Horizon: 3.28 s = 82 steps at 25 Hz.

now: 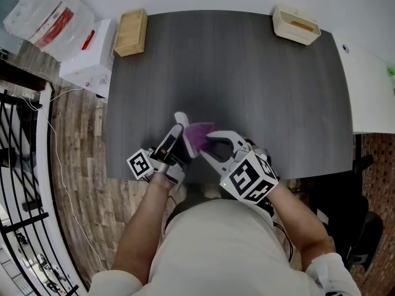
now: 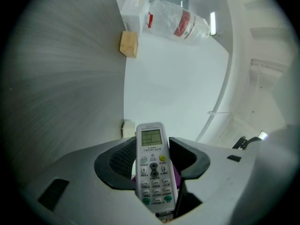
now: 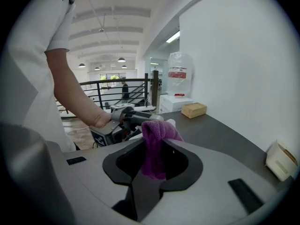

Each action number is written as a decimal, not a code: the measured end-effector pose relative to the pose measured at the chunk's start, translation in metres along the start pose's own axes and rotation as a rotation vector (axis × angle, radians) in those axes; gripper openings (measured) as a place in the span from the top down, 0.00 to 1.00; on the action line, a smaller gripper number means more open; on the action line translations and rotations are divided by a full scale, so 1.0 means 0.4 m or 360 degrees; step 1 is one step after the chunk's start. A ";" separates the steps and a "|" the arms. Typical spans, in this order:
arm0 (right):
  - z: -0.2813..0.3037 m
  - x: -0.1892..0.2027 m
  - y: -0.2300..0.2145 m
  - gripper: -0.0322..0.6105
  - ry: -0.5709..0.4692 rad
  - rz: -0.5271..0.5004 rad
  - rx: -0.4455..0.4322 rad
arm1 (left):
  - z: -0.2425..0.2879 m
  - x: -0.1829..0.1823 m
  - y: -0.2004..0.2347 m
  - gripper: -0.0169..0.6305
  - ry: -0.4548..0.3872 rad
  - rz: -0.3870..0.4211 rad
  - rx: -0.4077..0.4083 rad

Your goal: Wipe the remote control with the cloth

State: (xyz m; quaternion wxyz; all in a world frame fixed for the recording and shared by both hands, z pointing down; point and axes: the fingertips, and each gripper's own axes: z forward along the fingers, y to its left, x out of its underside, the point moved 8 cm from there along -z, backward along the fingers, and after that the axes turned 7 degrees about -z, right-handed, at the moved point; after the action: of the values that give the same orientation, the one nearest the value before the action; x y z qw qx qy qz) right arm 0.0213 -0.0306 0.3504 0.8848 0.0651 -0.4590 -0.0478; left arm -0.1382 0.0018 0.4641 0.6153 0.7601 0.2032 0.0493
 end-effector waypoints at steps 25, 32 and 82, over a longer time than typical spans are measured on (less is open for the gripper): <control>0.011 0.040 0.038 0.78 0.0043 0.0075 -0.0156 | 0.022 0.039 0.039 0.65 0.0222 -0.0198 0.0014; 0.026 0.023 0.089 0.78 0.0096 -0.0095 -0.0303 | 0.025 -0.008 0.034 0.65 0.0042 -0.0026 -0.0114; -0.103 0.207 0.076 0.78 0.0238 0.0486 0.0125 | -0.077 -0.110 0.120 0.66 0.0594 0.1611 -0.1760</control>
State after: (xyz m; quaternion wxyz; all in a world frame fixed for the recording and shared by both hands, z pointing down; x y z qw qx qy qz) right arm 0.1034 -0.0097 0.3982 0.9102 0.0324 -0.3980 0.1100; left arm -0.1767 0.0062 0.5250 0.7636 0.3218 -0.1229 0.5462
